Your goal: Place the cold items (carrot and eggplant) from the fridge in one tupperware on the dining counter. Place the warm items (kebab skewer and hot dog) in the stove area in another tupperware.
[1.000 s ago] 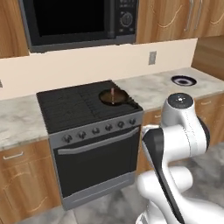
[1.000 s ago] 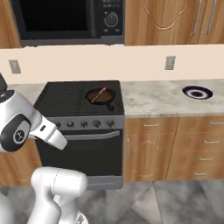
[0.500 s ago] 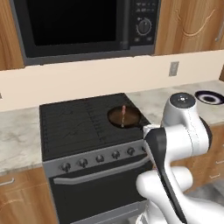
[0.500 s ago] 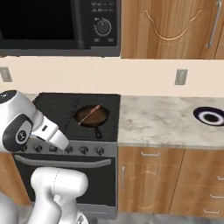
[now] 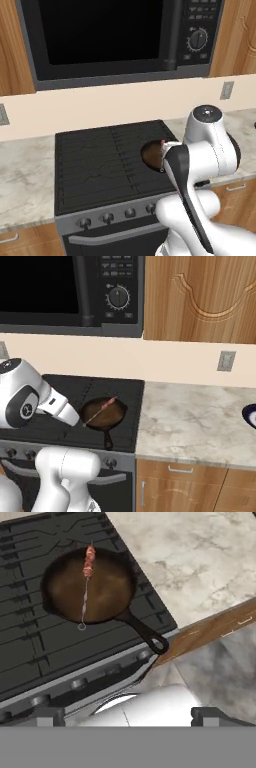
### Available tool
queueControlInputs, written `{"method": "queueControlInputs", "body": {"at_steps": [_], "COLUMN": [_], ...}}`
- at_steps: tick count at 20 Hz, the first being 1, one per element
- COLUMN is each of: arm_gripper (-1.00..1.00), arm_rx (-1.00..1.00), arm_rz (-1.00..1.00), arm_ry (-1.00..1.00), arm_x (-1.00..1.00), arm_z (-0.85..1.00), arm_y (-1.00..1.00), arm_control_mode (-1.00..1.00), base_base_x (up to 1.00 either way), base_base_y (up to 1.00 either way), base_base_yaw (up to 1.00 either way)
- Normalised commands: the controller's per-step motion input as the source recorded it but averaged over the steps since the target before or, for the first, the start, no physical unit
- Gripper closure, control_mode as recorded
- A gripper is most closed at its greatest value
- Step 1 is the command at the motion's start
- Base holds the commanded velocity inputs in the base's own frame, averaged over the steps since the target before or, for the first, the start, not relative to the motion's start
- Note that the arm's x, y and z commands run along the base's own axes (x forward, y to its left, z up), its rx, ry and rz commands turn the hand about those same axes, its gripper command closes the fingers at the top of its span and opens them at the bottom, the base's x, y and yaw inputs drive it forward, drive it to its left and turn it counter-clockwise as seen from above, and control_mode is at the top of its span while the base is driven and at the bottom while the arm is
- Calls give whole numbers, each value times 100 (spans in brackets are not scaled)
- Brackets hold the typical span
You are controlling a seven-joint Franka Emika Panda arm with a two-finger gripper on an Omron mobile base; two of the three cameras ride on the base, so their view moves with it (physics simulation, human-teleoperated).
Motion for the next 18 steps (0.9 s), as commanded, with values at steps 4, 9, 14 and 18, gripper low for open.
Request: {"method": "queueControlInputs", "body": {"at_steps": [4,9,14,18], "arm_gripper": [-100,-100,-100,-100], "arm_rx": [8,0,-2,0], "arm_rz": [17,1,0,0], "arm_ry": [0,17,10,0], "arm_x": [95,60,54,67], "arm_z": [-8,-40,-49,-47], "arm_y": [-20,-5,0,0], "arm_control_mode": [-100,-100,-100,-100], "base_base_x": [0,0,0,0], "base_base_y": [0,0,0,0], "base_base_yaw": [0,0,0,0]}}
